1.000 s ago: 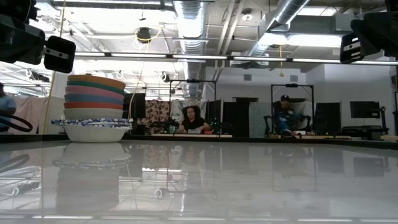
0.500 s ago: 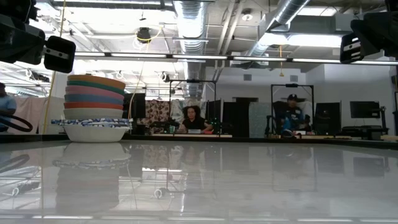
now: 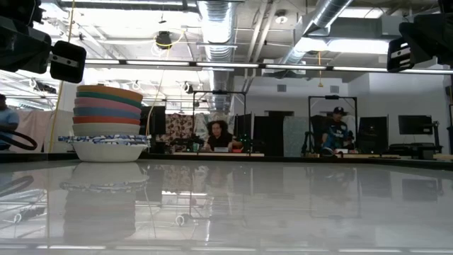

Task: Nest bowls inside each other
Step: Return to Home Position

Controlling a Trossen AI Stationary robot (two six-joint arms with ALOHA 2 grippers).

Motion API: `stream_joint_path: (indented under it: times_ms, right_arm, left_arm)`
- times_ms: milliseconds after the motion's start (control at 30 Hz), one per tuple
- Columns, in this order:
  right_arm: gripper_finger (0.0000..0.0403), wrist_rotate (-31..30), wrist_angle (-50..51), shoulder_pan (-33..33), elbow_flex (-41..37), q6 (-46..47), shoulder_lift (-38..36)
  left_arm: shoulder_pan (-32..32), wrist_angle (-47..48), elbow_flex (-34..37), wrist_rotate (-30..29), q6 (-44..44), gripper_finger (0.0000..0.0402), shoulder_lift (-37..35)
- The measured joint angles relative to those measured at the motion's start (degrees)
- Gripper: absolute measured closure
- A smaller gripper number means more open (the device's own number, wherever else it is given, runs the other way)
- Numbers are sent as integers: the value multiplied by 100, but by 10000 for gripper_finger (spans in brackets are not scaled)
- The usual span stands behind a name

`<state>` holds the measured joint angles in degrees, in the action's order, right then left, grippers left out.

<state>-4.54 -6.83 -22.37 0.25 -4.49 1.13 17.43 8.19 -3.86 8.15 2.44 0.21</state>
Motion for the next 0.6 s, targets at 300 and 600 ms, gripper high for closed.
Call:
stream_joint_path:
  times_ms: [300,600]
  right_arm:
    - [306,0,1,0,0,0,0]
    - [306,0,2,0,0,0,0]
  left_arm:
    - [-2,0,0,1,-29,401,0]
    - [-1,0,0,1,-34,401,0]
